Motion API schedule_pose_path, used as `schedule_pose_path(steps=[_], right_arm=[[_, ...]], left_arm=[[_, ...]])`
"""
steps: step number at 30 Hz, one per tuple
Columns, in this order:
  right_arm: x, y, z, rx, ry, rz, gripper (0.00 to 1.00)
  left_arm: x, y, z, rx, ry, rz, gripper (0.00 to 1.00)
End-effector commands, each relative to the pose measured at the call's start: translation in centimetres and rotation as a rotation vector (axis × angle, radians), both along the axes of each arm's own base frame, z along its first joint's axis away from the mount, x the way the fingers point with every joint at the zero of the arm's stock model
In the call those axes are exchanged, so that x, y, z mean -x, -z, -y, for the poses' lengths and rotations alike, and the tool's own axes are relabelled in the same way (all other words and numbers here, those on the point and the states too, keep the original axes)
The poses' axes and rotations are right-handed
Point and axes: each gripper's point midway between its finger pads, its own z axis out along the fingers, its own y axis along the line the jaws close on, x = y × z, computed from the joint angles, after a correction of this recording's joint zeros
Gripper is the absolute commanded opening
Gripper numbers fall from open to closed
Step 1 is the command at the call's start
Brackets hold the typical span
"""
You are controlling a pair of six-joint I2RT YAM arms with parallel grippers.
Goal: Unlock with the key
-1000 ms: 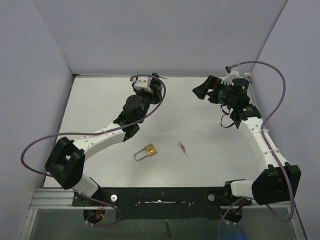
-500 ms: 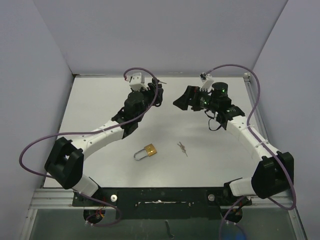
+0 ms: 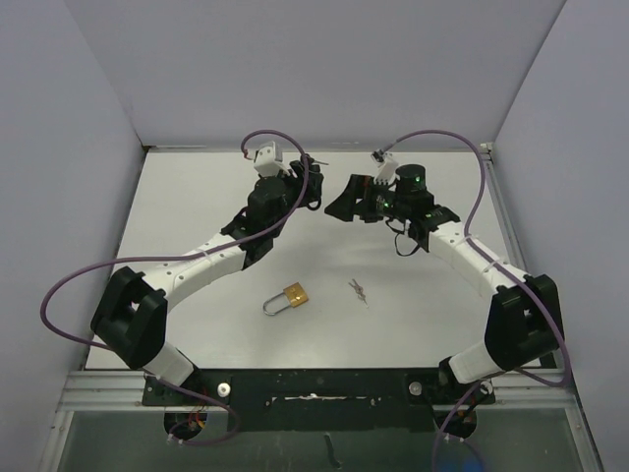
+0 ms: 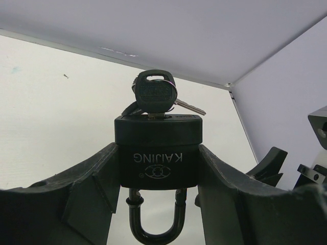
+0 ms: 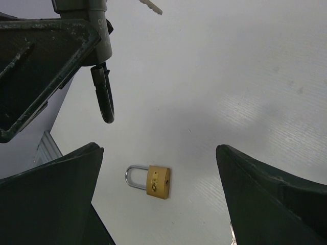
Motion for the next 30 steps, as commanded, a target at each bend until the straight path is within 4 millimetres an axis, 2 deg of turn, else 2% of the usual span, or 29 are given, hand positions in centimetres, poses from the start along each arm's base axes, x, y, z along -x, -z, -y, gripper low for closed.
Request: schedule_pose_path(steps=[1, 6, 13, 30], right_arm=[[-0.9, -4.0, -1.7, -0.078, -0.036, 0.1, 0.98], [-1.1, -4.1, -2.5, -0.095, -0.05, 0.097, 0.98], [-1.8, -3.1, -2.7, -0.091, -0.037, 0.074, 0.98], [-3.9, -0.9, -1.5, -0.07, 0.05, 0.031, 0.98]], left_arm=[[-0.5, -7.0, 0.8, 0.162, 0.015, 0.143, 0.0], [-0.5, -6.9, 1.1, 0.169, 0.031, 0.139, 0.0], [-0.3, -7.0, 1.5, 0.187, 0.051, 0.134, 0.0], [0.5, -7.7, 1.1, 0.221, 0.058, 0.134, 0.0]])
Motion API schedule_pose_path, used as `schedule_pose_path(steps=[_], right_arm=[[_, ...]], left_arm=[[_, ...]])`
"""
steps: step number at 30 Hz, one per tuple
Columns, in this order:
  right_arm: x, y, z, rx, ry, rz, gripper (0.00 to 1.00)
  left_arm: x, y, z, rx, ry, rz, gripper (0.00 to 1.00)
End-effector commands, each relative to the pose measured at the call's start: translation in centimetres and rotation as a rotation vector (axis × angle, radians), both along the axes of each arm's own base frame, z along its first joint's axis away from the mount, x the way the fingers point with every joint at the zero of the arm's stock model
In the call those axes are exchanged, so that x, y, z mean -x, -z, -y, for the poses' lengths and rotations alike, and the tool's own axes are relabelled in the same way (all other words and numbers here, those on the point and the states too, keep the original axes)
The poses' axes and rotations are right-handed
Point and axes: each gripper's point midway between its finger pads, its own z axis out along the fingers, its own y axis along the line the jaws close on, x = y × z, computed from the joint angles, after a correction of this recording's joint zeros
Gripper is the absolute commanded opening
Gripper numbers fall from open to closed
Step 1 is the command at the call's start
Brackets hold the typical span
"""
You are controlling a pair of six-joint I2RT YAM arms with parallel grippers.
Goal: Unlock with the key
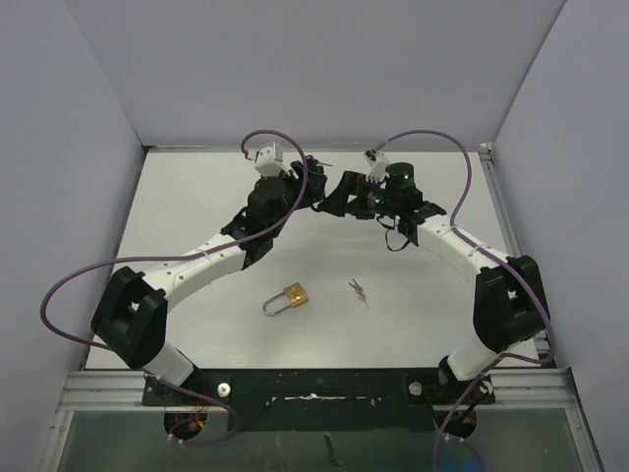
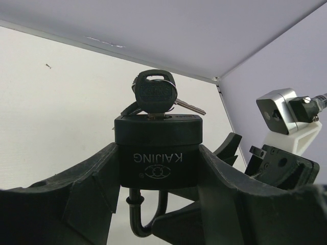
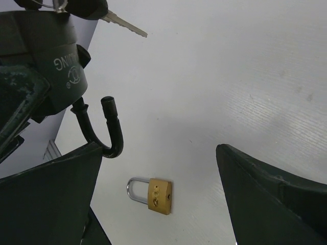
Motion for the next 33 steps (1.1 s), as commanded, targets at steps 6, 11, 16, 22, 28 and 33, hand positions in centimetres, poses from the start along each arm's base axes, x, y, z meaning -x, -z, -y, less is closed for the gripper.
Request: schedule_pose_path(steps=[6, 11, 16, 22, 28, 33], right_arm=[[-2.2, -1.8, 0.7, -0.016, 0.057, 0.058, 0.98], [-2.5, -1.7, 0.4, -0.012, 0.051, 0.053, 0.98], [-2.8, -1.6, 0.5, 0.003, 0.056, 0.051, 0.98], [-2.5, -1.0, -0.2, 0.011, 0.042, 0.038, 0.98], [-2.1, -0.3, -1.2, 0.019, 0.028, 0.027, 0.98], [-1.9, 0.2, -1.6, 0.025, 0.02, 0.02, 0.98]], left_arm=[[0.2, -8.2, -0.1, 0.177, 0.005, 0.165, 0.0], [0.3, -8.4, -0.1, 0.183, 0.008, 0.165, 0.0], [0.4, -8.5, -0.1, 0.197, 0.011, 0.159, 0.0], [0.2, -8.9, -0.1, 0.217, -0.004, 0.165, 0.0], [-0.2, -9.7, 0.0, 0.251, -0.01, 0.182, 0.0], [-0.1, -10.3, 0.1, 0.268, -0.007, 0.19, 0.0]])
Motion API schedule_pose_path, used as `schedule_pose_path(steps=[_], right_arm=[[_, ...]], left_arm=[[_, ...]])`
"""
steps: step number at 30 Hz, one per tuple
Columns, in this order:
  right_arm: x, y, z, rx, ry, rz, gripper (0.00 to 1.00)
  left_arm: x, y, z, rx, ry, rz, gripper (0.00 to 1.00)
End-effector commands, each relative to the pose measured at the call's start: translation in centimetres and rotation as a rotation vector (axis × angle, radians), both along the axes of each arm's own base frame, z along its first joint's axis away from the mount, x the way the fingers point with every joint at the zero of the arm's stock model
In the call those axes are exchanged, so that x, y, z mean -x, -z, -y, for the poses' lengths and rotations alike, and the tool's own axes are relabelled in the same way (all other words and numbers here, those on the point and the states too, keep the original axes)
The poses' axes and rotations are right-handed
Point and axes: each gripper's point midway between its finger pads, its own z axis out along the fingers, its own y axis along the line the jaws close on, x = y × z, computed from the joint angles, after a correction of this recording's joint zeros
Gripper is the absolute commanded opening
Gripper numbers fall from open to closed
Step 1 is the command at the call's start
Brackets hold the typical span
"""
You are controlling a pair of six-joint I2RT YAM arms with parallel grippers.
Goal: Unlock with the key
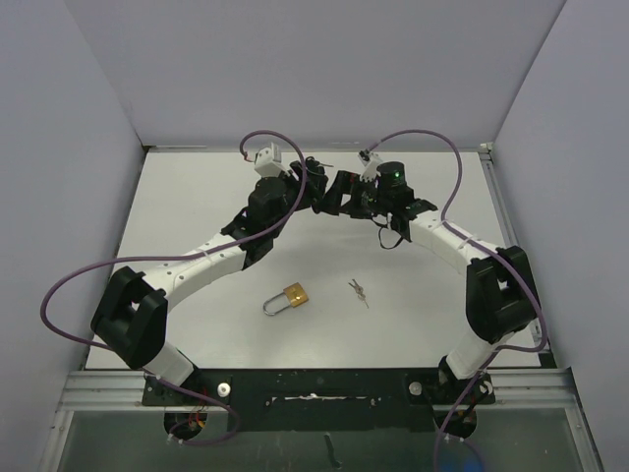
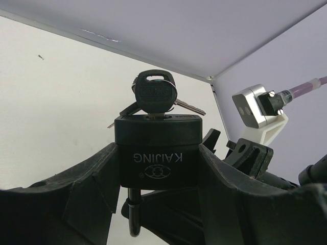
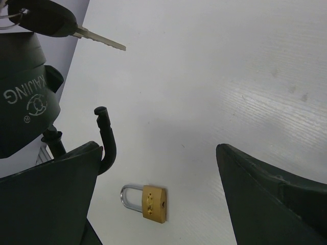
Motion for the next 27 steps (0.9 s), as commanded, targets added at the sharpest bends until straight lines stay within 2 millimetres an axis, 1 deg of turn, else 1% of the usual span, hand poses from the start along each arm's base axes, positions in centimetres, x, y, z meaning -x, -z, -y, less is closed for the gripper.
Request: schedule_pose_path(steps=[1, 5, 7, 9, 13, 15, 19, 23, 27], right_arm=[[-0.6, -1.7, -0.8, -0.013, -0.011, 0.057, 0.98], [-0.6, -1.7, -0.8, -0.013, -0.013, 0.061, 0.98], [-0.6, -2.1, -0.9, -0.018, -0.02, 0.074, 0.98], [-0.6, -3.0, -0.7, -0.019, -0.016, 0.108, 0.98], [-0.9, -5.5, 0.4, -0.01, 0.01, 0.201, 0.98], [-0.9, -6.4, 0.8, -0.009, 0.014, 0.225, 0.98], [-0.9, -7.5, 1.7, 0.001, 0.031, 0.245, 0.98], [-0.8, -7.7, 3.6, 0.051, 0.078, 0.24, 0.98], [0.0, -6.9, 6.0, 0.144, 0.135, 0.215, 0.98]], left_arm=[[-0.2, -10.3, -0.2, 0.223, -0.013, 0.215, 0.0], [-0.1, -10.2, -0.2, 0.23, -0.012, 0.21, 0.0], [-0.1, -10.2, -0.2, 0.227, -0.015, 0.21, 0.0], [-0.1, -9.9, -0.3, 0.218, -0.018, 0.205, 0.0], [-0.2, -8.9, -0.5, 0.195, -0.03, 0.19, 0.0], [-0.3, -8.5, -0.6, 0.184, -0.035, 0.181, 0.0], [-0.6, -7.4, -0.9, 0.149, -0.056, 0.16, 0.0], [-1.5, -6.5, -2.2, 0.076, -0.109, 0.139, 0.0], [-3.3, -4.6, -4.1, -0.109, -0.184, 0.079, 0.0]])
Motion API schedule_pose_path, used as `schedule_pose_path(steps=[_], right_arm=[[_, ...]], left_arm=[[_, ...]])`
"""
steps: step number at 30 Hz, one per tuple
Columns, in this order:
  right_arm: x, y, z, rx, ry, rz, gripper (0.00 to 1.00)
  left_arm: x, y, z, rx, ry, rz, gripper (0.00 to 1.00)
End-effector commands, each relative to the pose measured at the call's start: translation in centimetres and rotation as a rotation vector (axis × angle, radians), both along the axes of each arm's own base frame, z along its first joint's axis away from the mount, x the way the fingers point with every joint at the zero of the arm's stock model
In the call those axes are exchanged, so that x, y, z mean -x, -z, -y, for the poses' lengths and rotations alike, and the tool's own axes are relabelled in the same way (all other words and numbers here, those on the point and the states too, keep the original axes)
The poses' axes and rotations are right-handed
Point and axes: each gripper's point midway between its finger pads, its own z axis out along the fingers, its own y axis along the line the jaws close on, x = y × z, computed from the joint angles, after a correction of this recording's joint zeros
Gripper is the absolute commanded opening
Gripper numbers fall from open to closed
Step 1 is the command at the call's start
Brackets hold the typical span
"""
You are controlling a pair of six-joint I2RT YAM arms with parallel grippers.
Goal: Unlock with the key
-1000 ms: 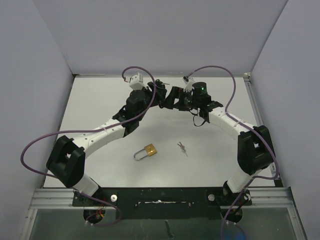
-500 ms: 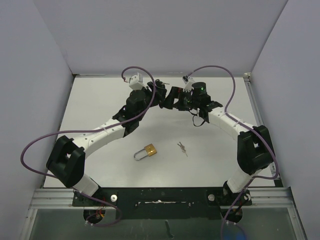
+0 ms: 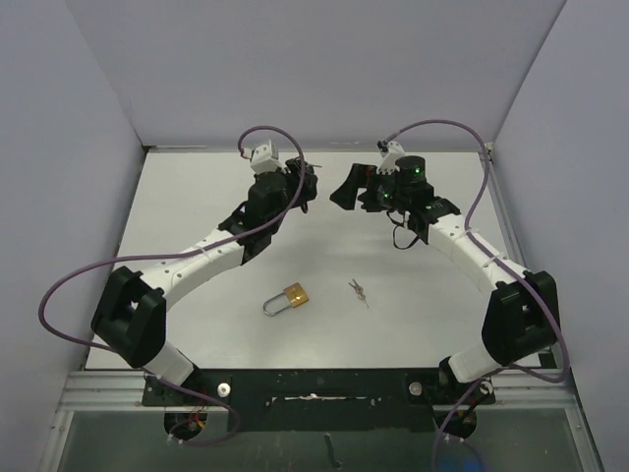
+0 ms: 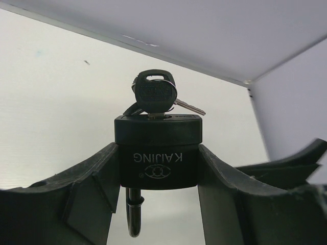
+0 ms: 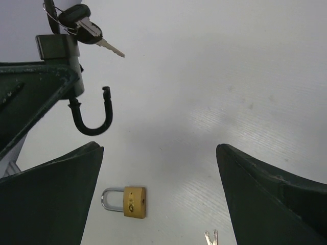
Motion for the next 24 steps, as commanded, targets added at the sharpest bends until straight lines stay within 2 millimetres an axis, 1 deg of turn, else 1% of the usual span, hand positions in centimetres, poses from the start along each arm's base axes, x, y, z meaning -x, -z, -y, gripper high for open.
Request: schedule_pose_path(steps=[1, 6, 9, 12, 18, 20, 24], right_arm=[[0.3, -2.7, 2.9, 0.079, 0.076, 0.073, 0.98], [1.3, -3.2, 5.0, 0.093, 0.109, 0.081, 0.98], [1.7, -3.4, 5.8, 0.087, 0.116, 0.078, 0.98], [1.9, -3.4, 6.2, 0.088, 0.114, 0.077, 0.98], [2.2, -3.3, 6.6, 0.09, 0.097, 0.072, 0.98], [2.2, -3.3, 6.8, 0.09, 0.101, 0.071, 0.98], [2.4, -3.2, 7.1, 0.085, 0.102, 0.069, 0.98]], left_arm=[[-2.9, -5.2, -2.6, -0.07, -0.116, 0.1, 0.0], [-5.0, -2.5, -4.9, -0.256, -0.175, 0.047, 0.0], [-6.0, -1.0, -6.2, -0.38, -0.208, 0.025, 0.0], [-7.1, 0.2, -7.6, -0.459, -0.241, 0.016, 0.0], [-9.1, 2.7, -9.9, -0.557, -0.266, -0.038, 0.0], [-9.7, 3.5, -10.4, -0.564, -0.268, -0.048, 0.0], [-10.9, 5.9, -11.4, -0.553, -0.257, -0.091, 0.0]])
